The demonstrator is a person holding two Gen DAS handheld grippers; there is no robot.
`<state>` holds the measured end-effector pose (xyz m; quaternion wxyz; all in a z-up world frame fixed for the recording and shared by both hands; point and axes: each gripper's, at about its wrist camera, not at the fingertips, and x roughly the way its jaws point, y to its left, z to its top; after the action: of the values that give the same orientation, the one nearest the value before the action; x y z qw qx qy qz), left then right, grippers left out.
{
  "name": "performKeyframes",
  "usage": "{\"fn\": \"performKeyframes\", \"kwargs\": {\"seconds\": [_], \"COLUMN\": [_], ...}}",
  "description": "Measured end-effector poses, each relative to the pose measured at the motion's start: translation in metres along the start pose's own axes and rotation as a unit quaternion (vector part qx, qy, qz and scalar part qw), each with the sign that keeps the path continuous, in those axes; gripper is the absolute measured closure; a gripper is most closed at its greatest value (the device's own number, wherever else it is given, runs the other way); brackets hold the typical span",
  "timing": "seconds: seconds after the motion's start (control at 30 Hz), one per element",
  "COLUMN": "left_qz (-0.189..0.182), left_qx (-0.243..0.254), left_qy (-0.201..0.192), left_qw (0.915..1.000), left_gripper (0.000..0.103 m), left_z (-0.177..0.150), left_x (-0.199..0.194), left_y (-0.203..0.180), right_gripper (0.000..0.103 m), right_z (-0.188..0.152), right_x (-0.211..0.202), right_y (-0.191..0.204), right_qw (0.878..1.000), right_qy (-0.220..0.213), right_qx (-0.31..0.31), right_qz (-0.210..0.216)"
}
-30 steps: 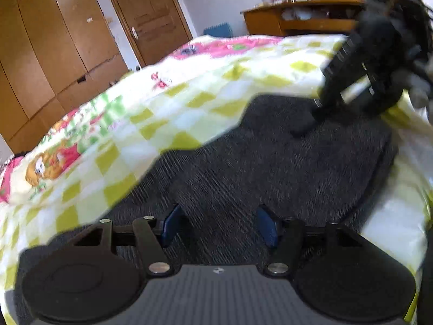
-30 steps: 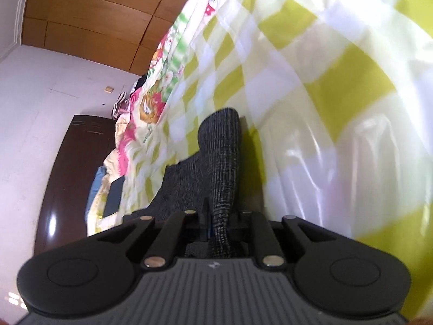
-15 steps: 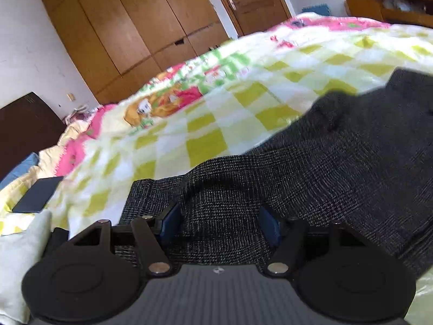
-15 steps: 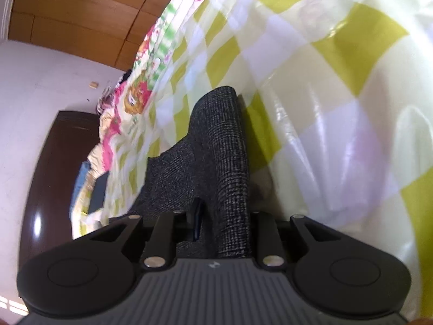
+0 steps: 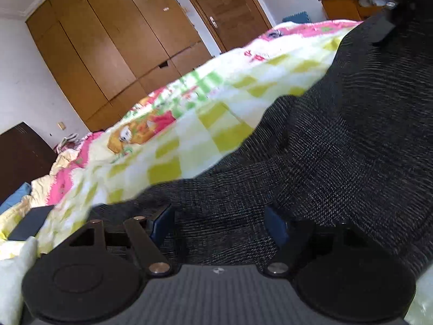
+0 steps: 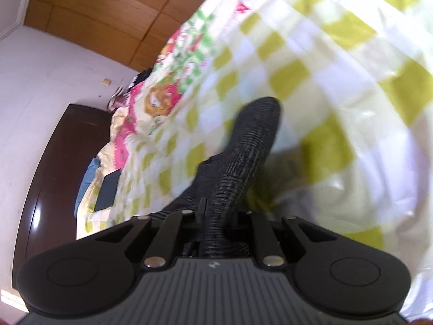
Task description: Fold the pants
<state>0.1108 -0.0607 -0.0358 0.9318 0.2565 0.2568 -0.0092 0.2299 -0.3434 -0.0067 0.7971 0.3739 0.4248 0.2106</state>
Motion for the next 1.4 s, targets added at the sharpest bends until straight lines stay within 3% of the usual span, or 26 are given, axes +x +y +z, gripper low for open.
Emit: {"fn": "performKeyframes", "kwargs": {"seconds": [0.07,0.17,0.3,0.4,0.47,0.5,0.6,0.73,0.83,0.93,1.13,1.27,1.33,1.4], "left_qz": [0.011,0.033,0.007,0.028,-0.010,-0.029,-0.064,-0.098,-0.080,-0.029,0.041,0.015,0.002,-0.008], "left_qx": [-0.008,0.020,0.001,-0.040,-0.074,-0.069,-0.016,-0.059,-0.047,-0.044,-0.108,-0.134,-0.134,-0.133], "left_qy": [-0.016,-0.002,0.006,-0.062,-0.084,-0.078,-0.005,0.012,0.000,-0.008,0.030,0.038,0.033,0.029], "left_qw": [0.9998,0.9993,1.0000,0.9968,0.9936,0.9942,0.9978,0.9934,0.9956,0.9986,0.9929,0.9902,0.9904,0.9907], "left_gripper": [0.016,0.013,0.013,0.013,0.013,0.012,0.015,0.014,0.014,0.013,0.011,0.009,0.009,0.009], "left_z": [0.000,-0.014,-0.021,-0.012,0.006,0.012,0.019,0.007,-0.005,-0.022,-0.067,-0.078,-0.076,-0.081], "left_x": [-0.011,-0.010,-0.013,-0.036,-0.034,-0.026,0.023,0.028,0.006,-0.019,-0.042,-0.037,-0.038,-0.046], "left_y": [0.011,0.020,0.037,0.045,0.046,0.041,0.013,0.030,0.052,0.081,0.125,0.129,0.126,0.125], "right_gripper": [0.090,0.090,0.090,0.090,0.090,0.090,0.090,0.090,0.090,0.090,0.087,0.086,0.079,0.065], "right_z": [0.001,0.001,-0.005,-0.013,-0.018,-0.020,-0.026,-0.028,-0.030,-0.034,-0.061,-0.086,-0.100,-0.112], "right_x": [-0.001,-0.003,0.010,0.025,0.036,0.039,0.043,0.045,0.053,0.068,0.120,0.158,0.177,0.194], "right_y": [0.017,0.044,0.091,0.125,0.143,0.150,0.152,0.131,0.138,0.155,0.191,0.196,0.199,0.203], "right_qw": [1.000,1.000,0.998,0.996,0.993,0.993,0.992,0.997,0.998,0.997,0.995,0.997,0.996,0.994], "right_qy": [-0.001,-0.005,0.008,0.025,0.034,0.038,0.040,0.038,0.041,0.049,0.069,0.070,0.071,0.090], "right_qx": [-0.010,-0.027,-0.060,-0.090,-0.110,-0.112,-0.118,-0.065,-0.057,-0.063,-0.073,-0.036,-0.029,-0.036], "right_qz": [0.002,0.006,0.007,0.004,0.002,0.001,-0.026,-0.013,-0.003,0.004,-0.010,-0.017,-0.038,-0.045]}}
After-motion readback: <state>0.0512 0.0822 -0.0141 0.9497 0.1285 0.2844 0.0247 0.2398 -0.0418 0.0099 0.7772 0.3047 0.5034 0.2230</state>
